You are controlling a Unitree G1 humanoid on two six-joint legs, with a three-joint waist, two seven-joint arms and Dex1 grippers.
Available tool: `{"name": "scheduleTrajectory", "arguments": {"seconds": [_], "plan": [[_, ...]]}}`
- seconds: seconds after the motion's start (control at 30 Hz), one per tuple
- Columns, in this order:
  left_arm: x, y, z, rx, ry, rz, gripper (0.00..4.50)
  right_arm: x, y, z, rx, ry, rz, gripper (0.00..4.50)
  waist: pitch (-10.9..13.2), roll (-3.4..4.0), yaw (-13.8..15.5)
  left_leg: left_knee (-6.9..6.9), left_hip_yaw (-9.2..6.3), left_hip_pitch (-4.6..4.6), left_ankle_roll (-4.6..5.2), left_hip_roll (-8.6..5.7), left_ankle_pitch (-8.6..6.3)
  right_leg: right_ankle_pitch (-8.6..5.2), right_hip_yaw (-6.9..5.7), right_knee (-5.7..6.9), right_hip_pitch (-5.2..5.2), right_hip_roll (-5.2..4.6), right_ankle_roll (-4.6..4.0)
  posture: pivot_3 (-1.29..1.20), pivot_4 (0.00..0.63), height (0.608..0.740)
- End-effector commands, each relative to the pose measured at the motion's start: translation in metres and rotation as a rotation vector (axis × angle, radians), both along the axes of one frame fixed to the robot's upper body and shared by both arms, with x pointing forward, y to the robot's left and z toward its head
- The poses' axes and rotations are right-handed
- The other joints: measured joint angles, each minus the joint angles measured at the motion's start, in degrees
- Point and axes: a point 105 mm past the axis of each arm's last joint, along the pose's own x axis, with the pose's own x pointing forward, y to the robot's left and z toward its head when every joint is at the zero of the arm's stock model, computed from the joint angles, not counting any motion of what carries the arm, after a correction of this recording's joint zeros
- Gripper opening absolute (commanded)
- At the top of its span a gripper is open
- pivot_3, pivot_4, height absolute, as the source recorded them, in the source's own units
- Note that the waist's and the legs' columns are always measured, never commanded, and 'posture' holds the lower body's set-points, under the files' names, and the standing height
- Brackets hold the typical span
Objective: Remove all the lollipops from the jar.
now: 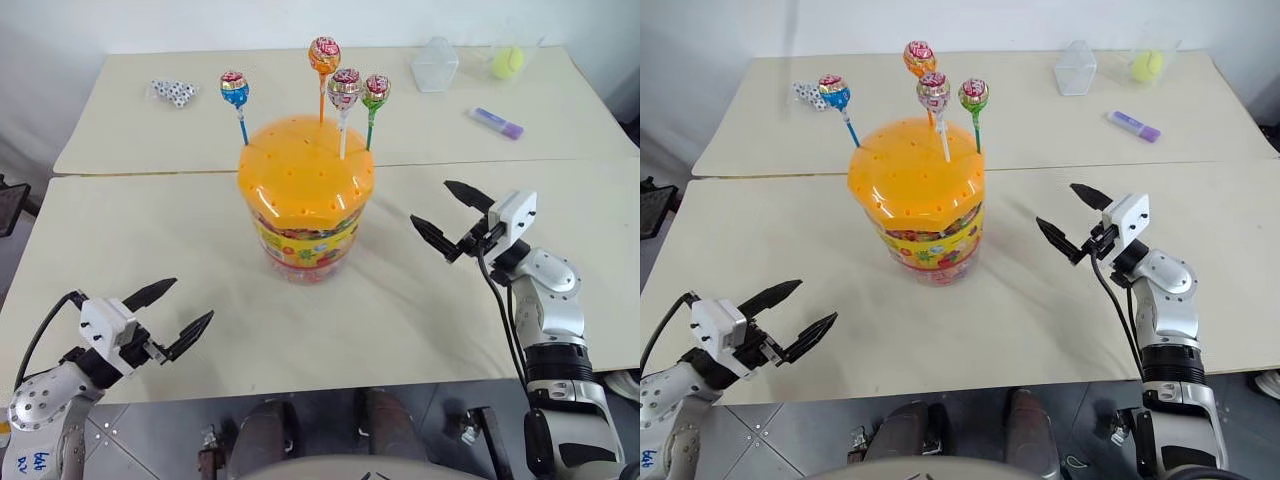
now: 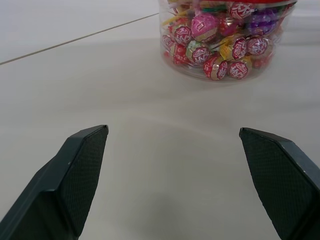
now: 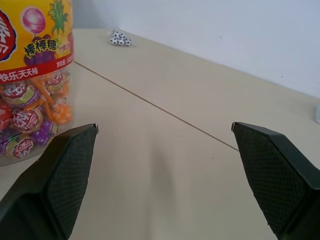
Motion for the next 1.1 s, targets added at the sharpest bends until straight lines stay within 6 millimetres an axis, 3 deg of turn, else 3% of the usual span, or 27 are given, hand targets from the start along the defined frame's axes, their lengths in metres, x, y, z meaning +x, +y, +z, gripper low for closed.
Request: {"name": "scheduleTrajectory", "arguments": {"seconds": [0.03,0.17,0.3,0.4,0.5,0.73,0.87,0.97,1.1], "plan": [[0.004,0.001,0.013,0.005,-0.039,-0.035,4.46,-0.007,0.002,0.019,0.018,-0.064,0.057,4.50,0.00,0.00,0.01,0.00,0.01,0.00,0.00,0.00,0.00,0.00,0.00,0.00,0.00,0.00,0.00,0.00,0.150,0.740],[0.015,0.004,0.048,-0.187,-0.062,-0.094,4.46,-0.031,0.005,0.043,0.100,-0.090,0.163,4.50,0.00,0.00,0.42,0.03,-0.01,-0.02,0.00,0.00,0.00,0.00,0.02,0.09,-0.04,-0.02,0.00,0.00,0.150,0.740],[0.032,0.004,0.115,-0.437,-0.157,-0.242,4.46,-0.072,0.003,0.076,0.201,-0.149,0.229,4.50,0.02,-0.02,1.11,0.06,-0.13,-0.04,-0.05,0.02,-0.03,0.01,-0.02,0.21,-0.05,-0.02,0.00,0.00,0.150,0.740],[0.049,-0.008,0.151,-0.481,-0.213,-0.337,4.46,-0.102,0.005,0.098,0.260,-0.204,0.262,4.50,0.03,-0.04,1.66,0.09,-0.18,-0.02,-0.08,0.01,-0.05,0.01,-0.04,0.26,-0.03,0.01,0.01,0.00,0.150,0.740],[0.067,-0.023,0.171,-0.475,-0.236,-0.410,4.46,-0.122,0.013,0.112,0.307,-0.245,0.278,4.50,0.01,-0.07,1.72,0.12,-0.10,0.02,-0.09,-0.08,-0.05,0.02,-0.01,0.24,0.03,0.02,0.03,0.00,0.150,0.740],[0.111,-0.076,0.186,-0.423,-0.167,-0.532,4.46,-0.135,0.040,0.108,0.338,-0.274,0.285,4.50,0.08,-0.22,1.61,0.11,0.04,0.03,-0.12,-0.39,-0.03,0.02,0.06,0.16,0.02,0.14,0.03,0.00,0.150,0.740],[0.120,-0.093,0.187,-0.395,-0.145,-0.581,4.46,-0.134,0.044,0.110,0.345,-0.295,0.281,4.50,0.11,-0.27,1.50,0.13,0.15,-0.03,-0.11,-0.45,-0.03,0.03,0.05,0.13,0.01,0.15,0.06,0.00,0.150,0.740],[0.117,-0.101,0.188,-0.401,-0.129,-0.646,3.87,-0.133,0.046,0.112,0.343,-0.305,0.283,4.50,0.15,-0.33,1.41,0.10,0.15,-0.03,-0.11,-0.43,-0.03,0.03,0.06,0.12,-0.04,0.17,0.07,0.00,0.150,0.740],[0.115,-0.101,0.191,-0.430,-0.116,-0.676,2.63,-0.135,0.051,0.109,0.318,-0.298,0.300,4.50,0.17,-0.37,1.61,0.14,0.15,-0.05,-0.13,-0.40,-0.02,0.03,0.04,0.22,-0.06,0.21,0.08,0.00,0.150,0.740]]}}
